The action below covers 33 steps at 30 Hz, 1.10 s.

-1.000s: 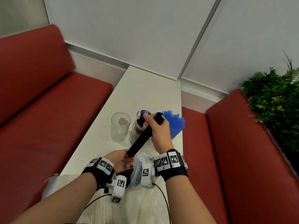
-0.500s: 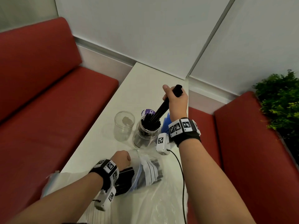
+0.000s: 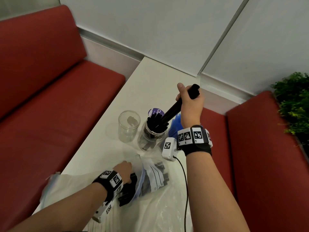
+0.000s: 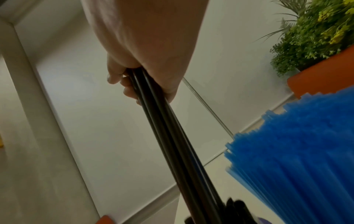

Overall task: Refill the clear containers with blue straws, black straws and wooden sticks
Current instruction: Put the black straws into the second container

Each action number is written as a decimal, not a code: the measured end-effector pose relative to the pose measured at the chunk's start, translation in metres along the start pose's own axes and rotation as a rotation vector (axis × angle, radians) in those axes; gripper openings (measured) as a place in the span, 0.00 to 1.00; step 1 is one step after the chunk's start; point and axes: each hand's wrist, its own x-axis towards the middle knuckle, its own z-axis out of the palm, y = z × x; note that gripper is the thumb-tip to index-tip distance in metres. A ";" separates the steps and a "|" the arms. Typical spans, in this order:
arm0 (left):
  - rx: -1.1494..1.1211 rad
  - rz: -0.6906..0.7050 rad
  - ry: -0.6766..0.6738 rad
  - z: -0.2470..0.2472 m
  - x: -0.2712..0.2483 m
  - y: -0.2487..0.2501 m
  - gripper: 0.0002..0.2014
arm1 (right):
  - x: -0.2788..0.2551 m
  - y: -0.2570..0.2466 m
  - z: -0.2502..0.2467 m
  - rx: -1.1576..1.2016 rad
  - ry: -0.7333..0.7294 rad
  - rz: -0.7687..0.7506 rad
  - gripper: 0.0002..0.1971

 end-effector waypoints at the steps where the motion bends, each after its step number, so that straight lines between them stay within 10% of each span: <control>1: -0.012 0.001 -0.004 0.000 0.001 0.000 0.29 | -0.003 0.003 0.001 -0.008 -0.012 0.002 0.14; 12: 0.021 0.003 0.050 0.020 0.012 -0.004 0.21 | -0.014 0.007 0.014 -0.054 -0.111 -0.028 0.14; 19: 0.085 0.010 -0.010 0.033 0.011 -0.003 0.38 | -0.026 0.031 0.016 -0.078 -0.184 0.087 0.13; 26: 0.183 0.064 -0.001 0.043 0.013 -0.005 0.19 | -0.013 0.015 0.017 -0.082 -0.151 -0.023 0.13; 33: 0.200 0.086 -0.014 0.048 0.017 -0.004 0.15 | -0.033 0.053 0.019 -0.204 -0.272 0.173 0.13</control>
